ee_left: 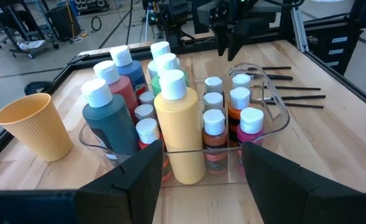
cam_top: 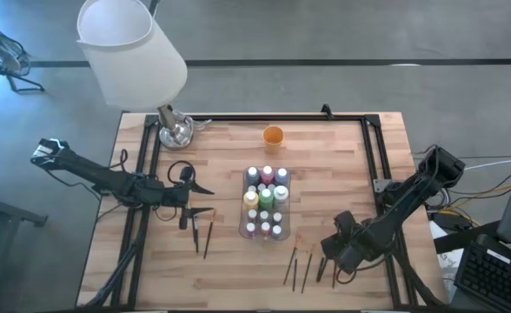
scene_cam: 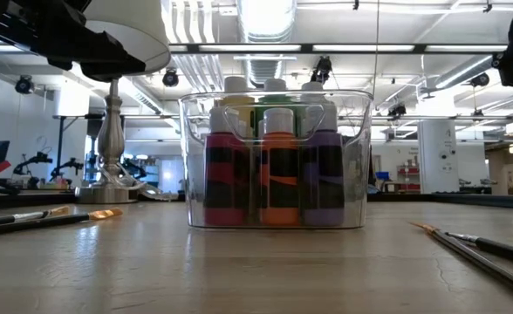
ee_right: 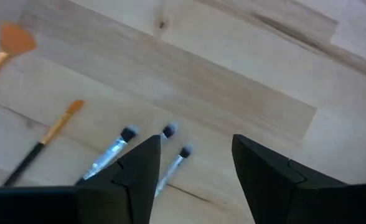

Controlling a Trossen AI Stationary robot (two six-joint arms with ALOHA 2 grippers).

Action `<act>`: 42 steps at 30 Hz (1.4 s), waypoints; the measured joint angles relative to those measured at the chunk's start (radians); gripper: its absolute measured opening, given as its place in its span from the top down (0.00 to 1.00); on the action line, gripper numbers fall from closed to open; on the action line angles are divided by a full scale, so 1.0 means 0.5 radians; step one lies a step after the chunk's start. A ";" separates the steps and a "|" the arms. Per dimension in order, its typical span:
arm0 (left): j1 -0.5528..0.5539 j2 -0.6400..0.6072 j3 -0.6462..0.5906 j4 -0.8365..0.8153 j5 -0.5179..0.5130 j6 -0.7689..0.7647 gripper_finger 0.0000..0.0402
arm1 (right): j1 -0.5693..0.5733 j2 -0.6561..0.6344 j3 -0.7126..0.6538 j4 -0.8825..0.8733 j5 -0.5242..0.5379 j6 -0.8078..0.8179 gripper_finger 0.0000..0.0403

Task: Pick & Place Paint Supplies
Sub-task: Put the gray paintbrush into the yellow cup

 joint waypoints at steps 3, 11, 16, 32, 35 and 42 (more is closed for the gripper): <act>0.000 0.000 0.000 0.000 0.000 0.000 0.45 | -0.001 -0.012 0.000 -0.005 -0.009 0.009 0.50; 0.000 0.001 0.000 0.000 0.000 0.000 0.45 | -0.004 -0.061 -0.010 -0.013 0.005 0.093 0.51; 0.000 0.000 0.000 0.000 0.000 0.000 0.45 | -0.004 -0.063 -0.010 -0.010 -0.004 0.160 0.54; 0.000 0.000 0.000 0.000 0.000 0.000 0.45 | -0.007 -0.067 -0.010 -0.016 0.003 0.072 0.52; 0.000 0.001 0.000 0.000 0.000 0.000 0.45 | -0.007 -0.069 -0.011 -0.046 0.000 0.080 0.50; 0.000 0.000 0.000 0.000 0.000 0.000 0.45 | -0.004 -0.083 -0.010 -0.044 -0.016 0.107 0.49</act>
